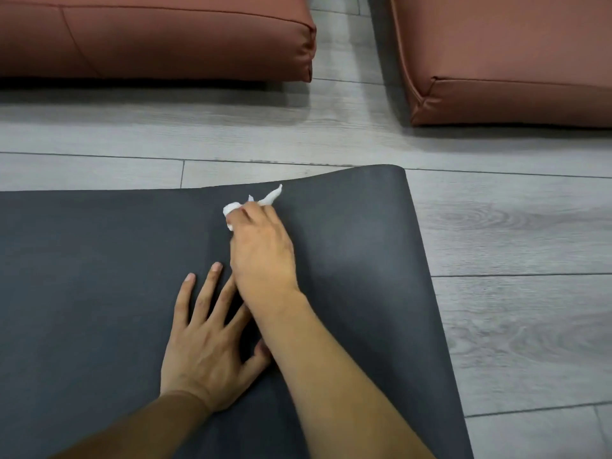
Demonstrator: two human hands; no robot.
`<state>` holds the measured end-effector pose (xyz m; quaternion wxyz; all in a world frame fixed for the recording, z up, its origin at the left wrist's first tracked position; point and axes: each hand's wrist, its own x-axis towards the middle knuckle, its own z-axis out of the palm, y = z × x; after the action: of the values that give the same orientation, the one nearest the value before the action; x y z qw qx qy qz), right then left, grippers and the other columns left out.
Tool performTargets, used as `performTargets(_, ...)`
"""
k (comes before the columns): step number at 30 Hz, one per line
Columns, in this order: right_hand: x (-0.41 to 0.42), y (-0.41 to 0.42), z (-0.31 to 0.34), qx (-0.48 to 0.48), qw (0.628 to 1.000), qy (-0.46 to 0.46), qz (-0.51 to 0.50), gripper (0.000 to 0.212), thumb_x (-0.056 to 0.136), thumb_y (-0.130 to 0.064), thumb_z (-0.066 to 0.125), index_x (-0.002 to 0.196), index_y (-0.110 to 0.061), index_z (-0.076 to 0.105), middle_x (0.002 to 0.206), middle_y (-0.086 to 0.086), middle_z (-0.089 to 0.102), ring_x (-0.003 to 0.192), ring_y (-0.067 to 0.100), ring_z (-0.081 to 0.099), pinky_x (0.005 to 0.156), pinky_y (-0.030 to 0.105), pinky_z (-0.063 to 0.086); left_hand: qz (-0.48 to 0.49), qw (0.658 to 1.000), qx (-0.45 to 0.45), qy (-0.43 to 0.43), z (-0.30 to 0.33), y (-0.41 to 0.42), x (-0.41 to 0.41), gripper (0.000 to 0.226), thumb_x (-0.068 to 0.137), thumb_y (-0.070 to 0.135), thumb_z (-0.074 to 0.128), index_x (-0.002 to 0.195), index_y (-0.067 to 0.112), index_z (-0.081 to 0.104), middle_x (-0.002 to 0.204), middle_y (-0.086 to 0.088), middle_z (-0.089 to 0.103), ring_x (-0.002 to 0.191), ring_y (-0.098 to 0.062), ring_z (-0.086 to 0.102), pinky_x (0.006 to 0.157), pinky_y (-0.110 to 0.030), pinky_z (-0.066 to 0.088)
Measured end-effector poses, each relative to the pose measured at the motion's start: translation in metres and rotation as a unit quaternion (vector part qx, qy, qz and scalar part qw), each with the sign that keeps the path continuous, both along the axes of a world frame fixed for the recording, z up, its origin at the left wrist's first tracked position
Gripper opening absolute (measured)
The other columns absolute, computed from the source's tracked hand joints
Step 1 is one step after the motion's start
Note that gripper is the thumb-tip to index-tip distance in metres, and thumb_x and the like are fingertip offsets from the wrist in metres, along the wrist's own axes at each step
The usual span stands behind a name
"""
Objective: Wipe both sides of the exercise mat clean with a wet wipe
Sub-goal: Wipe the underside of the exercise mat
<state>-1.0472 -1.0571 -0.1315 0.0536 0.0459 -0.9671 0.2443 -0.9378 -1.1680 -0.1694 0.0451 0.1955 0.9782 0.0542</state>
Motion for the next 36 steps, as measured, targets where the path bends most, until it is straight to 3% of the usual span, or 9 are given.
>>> performTargets(3, -0.003, 0.029, 0.0, 0.066, 0.996, 0.05, 0.03, 0.034, 0.081, -0.005, 0.046, 0.103, -0.01, 0.071, 0.102, 0.008, 0.067, 0.104, 0.028, 0.061, 0.086, 0.035, 0.051, 0.002, 1.0, 0.0, 0.0, 0.003, 0.002, 0.0, 0.077, 0.085, 0.054, 0.048, 0.155, 0.024, 0.044, 0.166, -0.011, 0.032, 0.154, -0.04, 0.027, 0.12, -0.066, 0.022)
performTargets(8, -0.022, 0.166, 0.019, 0.153, 0.96, -0.058, -0.226, 0.027, 0.092, -0.003, 0.046, 0.106, -0.006, 0.069, 0.11, 0.015, 0.062, 0.104, 0.032, 0.058, 0.082, 0.035, 0.047, 0.009, 1.0, -0.005, -0.001, 0.008, 0.003, 0.0, 0.08, 0.086, 0.054, 0.044, 0.161, 0.031, 0.031, 0.17, -0.007, 0.025, 0.155, -0.037, 0.024, 0.122, -0.064, 0.021)
performTargets(11, -0.018, 0.168, 0.027, 0.103, 0.945, -0.066, -0.302, 0.028, 0.09, -0.001, 0.047, 0.1, -0.01, 0.071, 0.104, 0.016, 0.064, 0.095, 0.036, 0.06, 0.076, 0.035, 0.046, 0.009, 1.0, -0.005, -0.005, 0.009, 0.003, 0.0, 0.08, 0.087, 0.054, 0.045, 0.162, 0.031, 0.03, 0.17, -0.006, 0.024, 0.156, -0.037, 0.023, 0.122, -0.064, 0.02)
performTargets(17, -0.004, 0.021, 0.016, -0.076, 0.982, -0.098, -0.141, 0.023, 0.087, -0.005, 0.056, 0.094, -0.018, 0.073, 0.1, 0.006, 0.066, 0.091, 0.026, 0.063, 0.077, 0.03, 0.047, 0.002, 1.0, -0.001, -0.003, 0.002, 0.001, -0.001, 0.076, 0.086, 0.057, 0.048, 0.155, 0.025, 0.045, 0.166, -0.01, 0.033, 0.155, -0.039, 0.024, 0.121, -0.065, 0.021)
performTargets(20, 0.011, -0.004, 0.014, -0.011, 0.995, -0.096, 0.013, 0.022, 0.084, -0.002, 0.057, 0.098, -0.014, 0.069, 0.102, 0.005, 0.061, 0.099, 0.024, 0.058, 0.083, 0.033, 0.048, -0.005, 1.0, -0.004, 0.003, -0.001, -0.001, 0.0, 0.076, 0.087, 0.06, 0.046, 0.151, 0.019, 0.049, 0.161, -0.014, 0.039, 0.154, -0.04, 0.025, 0.121, -0.066, 0.022)
performTargets(23, 0.001, 0.059, 0.004, 0.094, 0.995, -0.004, -0.046, 0.026, 0.078, 0.0, 0.052, 0.083, -0.014, 0.072, 0.097, 0.007, 0.068, 0.098, 0.027, 0.064, 0.081, 0.03, 0.052, 0.01, 1.0, 0.01, 0.006, 0.005, 0.001, 0.001, 0.078, 0.085, 0.054, 0.047, 0.158, 0.029, 0.04, 0.168, -0.007, 0.029, 0.155, -0.038, 0.025, 0.122, -0.064, 0.02)
performTargets(25, -0.004, 0.119, 0.009, 0.141, 0.977, -0.026, -0.155, 0.025, 0.086, -0.003, 0.052, 0.091, -0.013, 0.074, 0.108, 0.012, 0.067, 0.098, 0.03, 0.064, 0.077, 0.031, 0.05, 0.01, 1.0, 0.005, 0.005, 0.007, 0.003, 0.0, 0.08, 0.085, 0.053, 0.046, 0.161, 0.032, 0.033, 0.169, -0.005, 0.026, 0.155, -0.037, 0.024, 0.123, -0.063, 0.019)
performTargets(30, -0.008, 0.159, 0.019, 0.118, 0.939, -0.059, -0.317, 0.022, 0.092, -0.009, 0.05, 0.097, -0.006, 0.071, 0.1, 0.018, 0.064, 0.093, 0.037, 0.061, 0.072, 0.034, 0.045, 0.01, 1.0, 0.004, 0.002, 0.007, 0.002, 0.0, 0.08, 0.086, 0.053, 0.046, 0.161, 0.032, 0.031, 0.17, -0.005, 0.025, 0.156, -0.036, 0.023, 0.124, -0.062, 0.017)
performTargets(36, 0.018, 0.004, 0.008, -0.062, 0.989, -0.089, -0.103, 0.018, 0.089, -0.009, 0.055, 0.096, -0.016, 0.07, 0.104, 0.005, 0.061, 0.097, 0.022, 0.057, 0.083, 0.03, 0.043, -0.001, 1.0, -0.005, 0.018, -0.001, 0.0, -0.001, 0.077, 0.09, 0.059, 0.042, 0.157, 0.021, 0.037, 0.165, -0.014, 0.034, 0.155, -0.04, 0.024, 0.121, -0.066, 0.021)
